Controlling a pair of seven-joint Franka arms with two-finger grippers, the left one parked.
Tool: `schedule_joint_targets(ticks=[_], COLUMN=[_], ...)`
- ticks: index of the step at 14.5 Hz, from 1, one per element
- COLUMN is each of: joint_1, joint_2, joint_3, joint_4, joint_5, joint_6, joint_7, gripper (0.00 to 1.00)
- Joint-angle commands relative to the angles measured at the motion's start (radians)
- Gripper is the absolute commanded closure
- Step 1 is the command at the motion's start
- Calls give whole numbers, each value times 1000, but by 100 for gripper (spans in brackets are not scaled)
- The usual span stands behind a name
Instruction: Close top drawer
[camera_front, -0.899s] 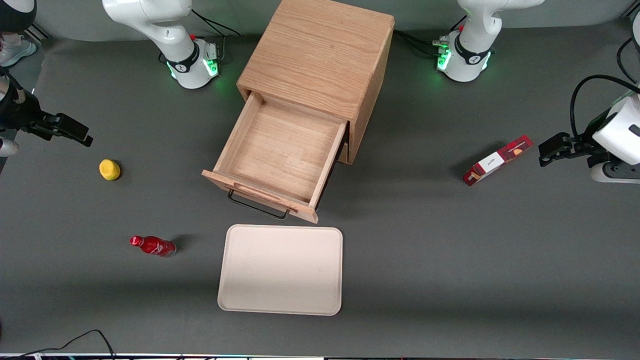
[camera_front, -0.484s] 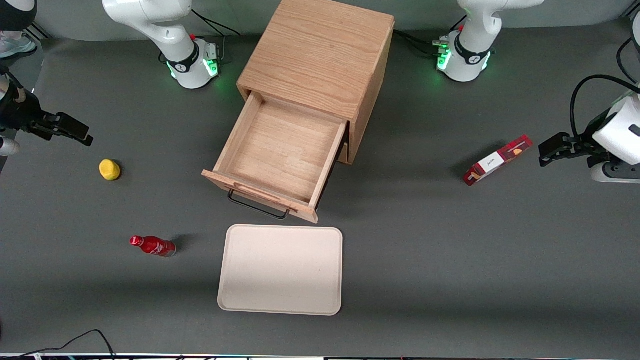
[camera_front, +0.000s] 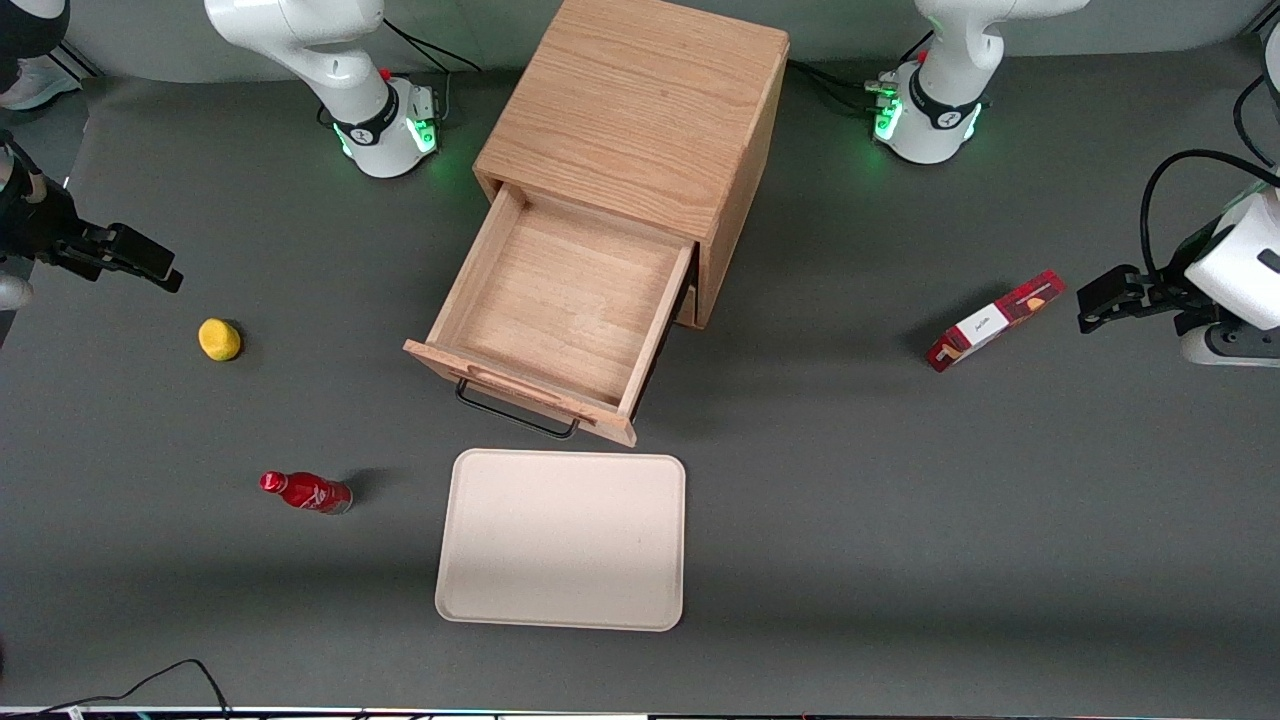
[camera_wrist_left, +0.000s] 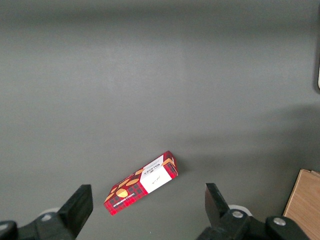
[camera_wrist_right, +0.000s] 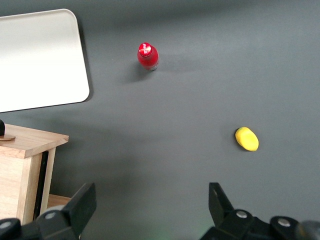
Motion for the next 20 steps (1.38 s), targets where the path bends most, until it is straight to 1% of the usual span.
schedule_joint_targets(ticks=[1, 6, 9, 11, 14, 16, 20], joint_1=[5, 11, 11, 13, 13, 14, 17], joint_2=[17, 35, 41, 73, 185, 279, 406], joint_3=[-4, -2, 11, 65, 132, 204, 361], joint_4=[32, 39, 41, 83, 275, 390, 507], joint_5=[-2, 1, -1, 1, 13, 12, 7], joint_6=[-20, -17, -17, -17, -70, -87, -77], joint_7=[-19, -5, -28, -89, -82, -77, -74], gripper=[0, 0, 0, 0, 0, 0, 0])
